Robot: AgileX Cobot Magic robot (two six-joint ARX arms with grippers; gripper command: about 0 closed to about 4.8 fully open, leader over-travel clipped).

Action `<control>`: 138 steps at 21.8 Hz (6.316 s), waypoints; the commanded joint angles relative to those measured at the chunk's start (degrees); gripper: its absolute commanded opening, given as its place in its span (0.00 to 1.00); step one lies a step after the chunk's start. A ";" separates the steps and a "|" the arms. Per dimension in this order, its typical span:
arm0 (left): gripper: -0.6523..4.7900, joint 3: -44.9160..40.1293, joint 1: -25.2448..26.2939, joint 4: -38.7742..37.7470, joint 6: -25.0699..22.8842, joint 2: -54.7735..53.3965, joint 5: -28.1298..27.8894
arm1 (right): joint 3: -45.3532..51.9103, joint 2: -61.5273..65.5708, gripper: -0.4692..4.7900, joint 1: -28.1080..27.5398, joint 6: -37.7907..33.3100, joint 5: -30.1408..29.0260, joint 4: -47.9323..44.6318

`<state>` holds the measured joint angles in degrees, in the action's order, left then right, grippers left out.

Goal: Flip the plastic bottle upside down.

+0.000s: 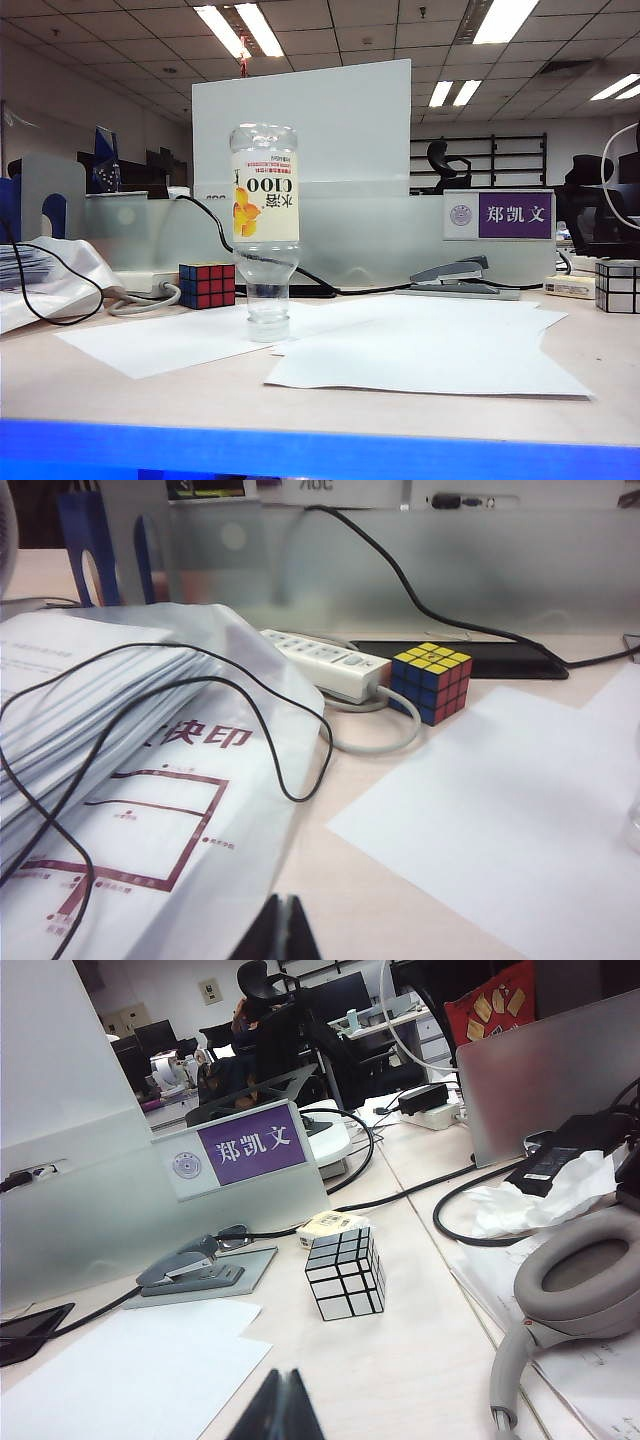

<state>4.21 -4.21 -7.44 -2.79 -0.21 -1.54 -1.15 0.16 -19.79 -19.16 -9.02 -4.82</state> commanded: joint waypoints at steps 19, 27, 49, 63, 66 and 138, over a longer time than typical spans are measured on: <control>0.11 -3.67 0.04 8.26 1.29 0.09 0.26 | -0.20 -0.09 0.07 -0.02 0.11 -0.07 -0.55; 0.11 -3.67 0.04 8.28 2.10 0.09 0.22 | -0.20 -0.09 0.07 -0.02 0.11 -0.07 -0.55; 0.11 -3.67 0.00 8.31 3.63 0.09 0.26 | -0.20 -0.09 0.07 -0.02 0.11 -0.07 -0.55; 0.11 -3.67 -0.02 8.31 3.63 0.09 0.26 | -0.20 -0.09 0.07 -0.02 0.11 -0.07 -0.55; 0.11 -3.67 -0.02 8.31 3.63 0.09 0.26 | -0.20 -0.09 0.07 -0.02 0.11 -0.07 -0.55; 0.11 -3.67 -0.02 8.26 3.63 0.09 0.26 | 0.70 -0.09 0.07 23.54 14.67 15.47 -0.77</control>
<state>0.49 -4.25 0.19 0.91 -0.19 -1.52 -0.56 0.19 4.19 -4.45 6.28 -5.08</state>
